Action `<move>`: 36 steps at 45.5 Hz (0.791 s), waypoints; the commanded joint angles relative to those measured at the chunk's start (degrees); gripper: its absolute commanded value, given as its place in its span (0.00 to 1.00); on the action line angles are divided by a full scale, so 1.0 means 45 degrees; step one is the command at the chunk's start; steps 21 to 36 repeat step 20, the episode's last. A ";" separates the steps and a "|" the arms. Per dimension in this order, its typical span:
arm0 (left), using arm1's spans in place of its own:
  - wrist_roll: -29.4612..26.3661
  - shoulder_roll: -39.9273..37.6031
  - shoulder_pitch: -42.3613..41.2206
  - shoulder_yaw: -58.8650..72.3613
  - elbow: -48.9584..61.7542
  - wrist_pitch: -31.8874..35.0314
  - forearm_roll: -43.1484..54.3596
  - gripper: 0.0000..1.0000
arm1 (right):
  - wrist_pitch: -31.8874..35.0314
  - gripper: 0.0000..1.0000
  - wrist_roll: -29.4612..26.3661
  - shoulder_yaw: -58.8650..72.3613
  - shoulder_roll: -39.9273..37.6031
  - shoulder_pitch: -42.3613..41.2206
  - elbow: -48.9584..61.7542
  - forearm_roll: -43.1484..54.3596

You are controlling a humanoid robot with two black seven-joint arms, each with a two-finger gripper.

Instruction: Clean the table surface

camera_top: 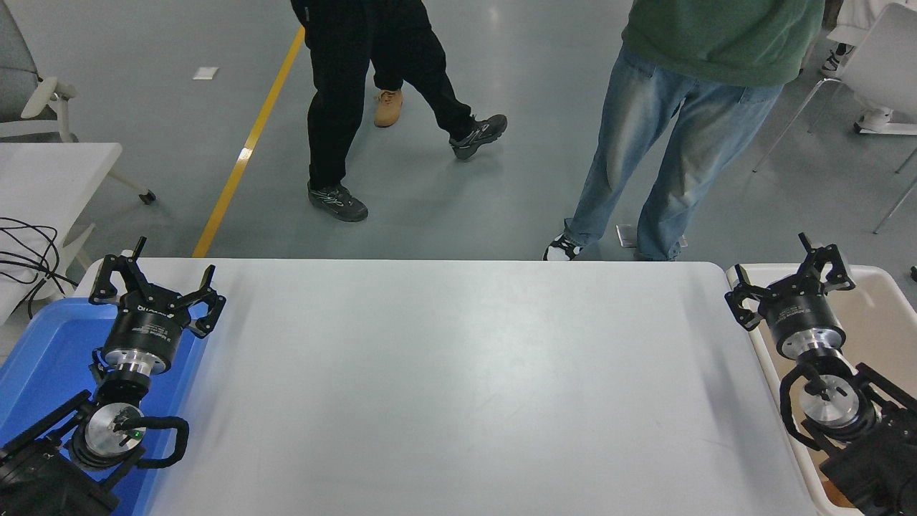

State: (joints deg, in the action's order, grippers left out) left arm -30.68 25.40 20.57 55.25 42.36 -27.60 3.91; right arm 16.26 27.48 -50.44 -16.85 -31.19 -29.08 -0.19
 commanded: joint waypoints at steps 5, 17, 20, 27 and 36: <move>0.0000 0.0000 0.0000 -0.0013 0.0000 0.0000 0.0010 0.99 | -0.0312 0.99 0.0416 -0.0022 0.1049 -0.0646 0.0642 0.1488; -0.0019 0.0000 0.0000 0.0007 0.0000 0.0000 0.0010 0.99 | -0.0273 0.99 0.0416 -0.0022 0.1069 -0.0647 0.0661 0.1508; 0.0000 0.0000 0.0000 0.0007 0.0000 0.0000 0.0010 0.99 | -0.0273 0.99 0.0416 -0.0022 0.1069 -0.0647 0.0642 0.1566; 0.0000 0.0000 0.0000 0.0007 0.0000 0.0000 0.0010 0.99 | -0.0273 0.99 0.0416 -0.0022 0.1069 -0.0647 0.0642 0.1566; 0.0000 0.0000 0.0000 0.0007 0.0000 0.0000 0.0010 0.99 | -0.0273 0.99 0.0416 -0.0022 0.1069 -0.0647 0.0642 0.1566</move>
